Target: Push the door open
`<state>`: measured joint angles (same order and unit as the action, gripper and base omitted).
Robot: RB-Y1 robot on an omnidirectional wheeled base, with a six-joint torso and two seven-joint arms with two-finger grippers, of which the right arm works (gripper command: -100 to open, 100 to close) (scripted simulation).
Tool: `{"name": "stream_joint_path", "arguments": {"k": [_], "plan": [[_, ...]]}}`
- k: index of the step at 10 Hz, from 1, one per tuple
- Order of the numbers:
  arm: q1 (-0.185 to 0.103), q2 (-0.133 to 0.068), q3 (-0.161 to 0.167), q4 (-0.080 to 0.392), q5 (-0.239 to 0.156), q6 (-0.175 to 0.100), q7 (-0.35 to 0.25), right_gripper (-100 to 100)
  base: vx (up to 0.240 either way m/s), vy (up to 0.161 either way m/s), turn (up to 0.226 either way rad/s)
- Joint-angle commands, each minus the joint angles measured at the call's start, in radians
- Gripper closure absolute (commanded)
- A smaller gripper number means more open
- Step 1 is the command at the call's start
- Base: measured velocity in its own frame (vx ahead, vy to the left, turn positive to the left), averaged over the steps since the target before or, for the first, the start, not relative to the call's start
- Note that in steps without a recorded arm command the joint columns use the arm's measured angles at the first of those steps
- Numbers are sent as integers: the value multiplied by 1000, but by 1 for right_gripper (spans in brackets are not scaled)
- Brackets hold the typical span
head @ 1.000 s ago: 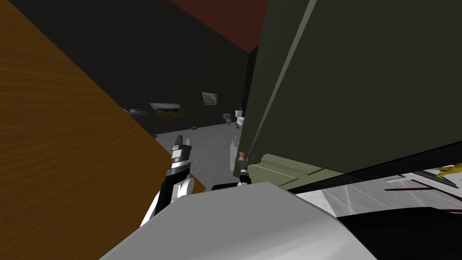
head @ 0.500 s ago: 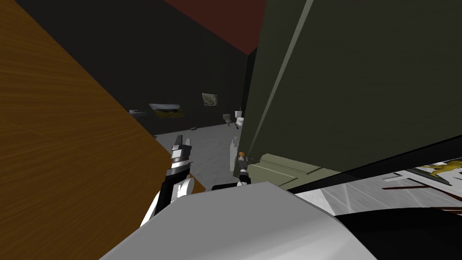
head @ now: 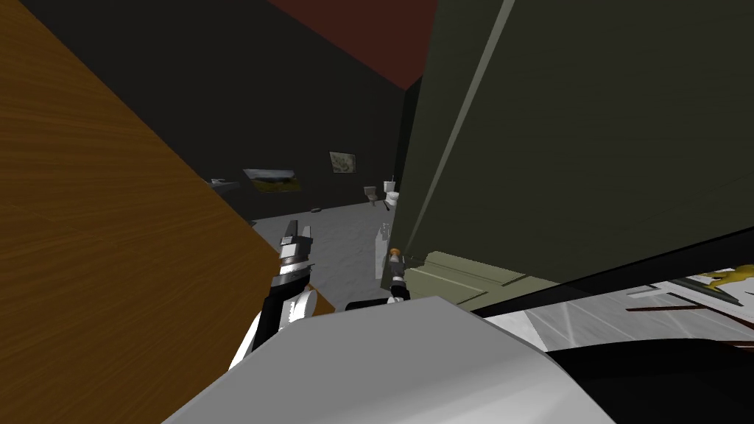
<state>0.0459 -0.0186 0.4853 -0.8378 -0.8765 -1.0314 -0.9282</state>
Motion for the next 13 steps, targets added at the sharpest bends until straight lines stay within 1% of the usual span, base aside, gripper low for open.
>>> {"name": "stream_joint_path", "arguments": {"k": [1,2,3,4,5,6,13], "plan": [[27,-33,-30,-31,-15,1,19,100,22,-8,-25],[27,-33,-30,-9,-15,1,19,100,9,0,15],[27,-33,-30,-1,-15,1,19,100,-9,4,11],[14,-33,-30,21,-15,1,19,100,-3,-1,33],[18,-33,-30,7,-15,1,19,100,0,9,4],[27,-33,-30,-31,-15,1,19,100,-7,3,4],[28,-34,-38,-32,-25,-5,23,100,27,-1,-8]]}}
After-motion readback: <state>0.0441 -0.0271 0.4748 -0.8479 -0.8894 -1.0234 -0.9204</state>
